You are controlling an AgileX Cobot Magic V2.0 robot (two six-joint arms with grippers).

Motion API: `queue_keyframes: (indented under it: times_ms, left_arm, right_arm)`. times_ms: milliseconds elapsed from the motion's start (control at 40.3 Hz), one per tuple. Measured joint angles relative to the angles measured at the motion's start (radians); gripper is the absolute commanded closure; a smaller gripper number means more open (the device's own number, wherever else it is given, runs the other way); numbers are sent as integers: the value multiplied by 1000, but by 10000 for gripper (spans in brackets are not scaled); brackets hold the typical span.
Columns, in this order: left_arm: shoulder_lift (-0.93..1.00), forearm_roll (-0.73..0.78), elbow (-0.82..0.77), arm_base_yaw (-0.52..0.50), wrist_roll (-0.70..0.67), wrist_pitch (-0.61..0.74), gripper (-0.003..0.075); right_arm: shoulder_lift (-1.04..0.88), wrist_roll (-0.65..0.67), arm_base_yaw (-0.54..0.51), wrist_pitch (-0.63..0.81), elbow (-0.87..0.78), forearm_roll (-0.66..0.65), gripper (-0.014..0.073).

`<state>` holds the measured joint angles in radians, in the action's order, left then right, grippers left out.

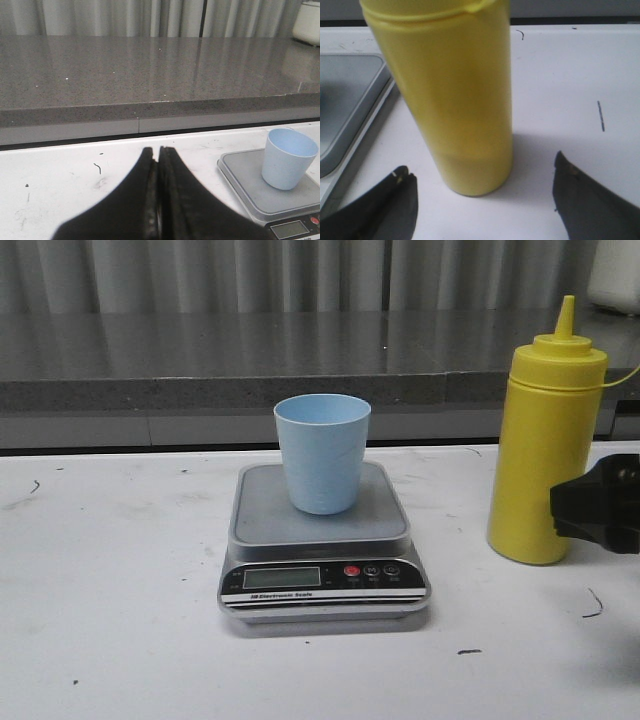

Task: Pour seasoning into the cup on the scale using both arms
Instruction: 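Reach the right gripper to the yellow bottle and grasp it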

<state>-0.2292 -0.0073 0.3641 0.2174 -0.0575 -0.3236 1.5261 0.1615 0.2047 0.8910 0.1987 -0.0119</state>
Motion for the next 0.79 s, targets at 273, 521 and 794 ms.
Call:
queue_keyframes:
  times_ms: [273,521,794]
  left_arm:
    - [0,0,0,0,0,0,740]
    - [0,0,0,0,0,0,740]
    - [0,0,0,0,0,0,740]
  right_arm:
    - [131,19,0,182,0,-4,15]
    - [160,21,0,230,21,-4,15]
    - [169,21,2,147,117,-13,15]
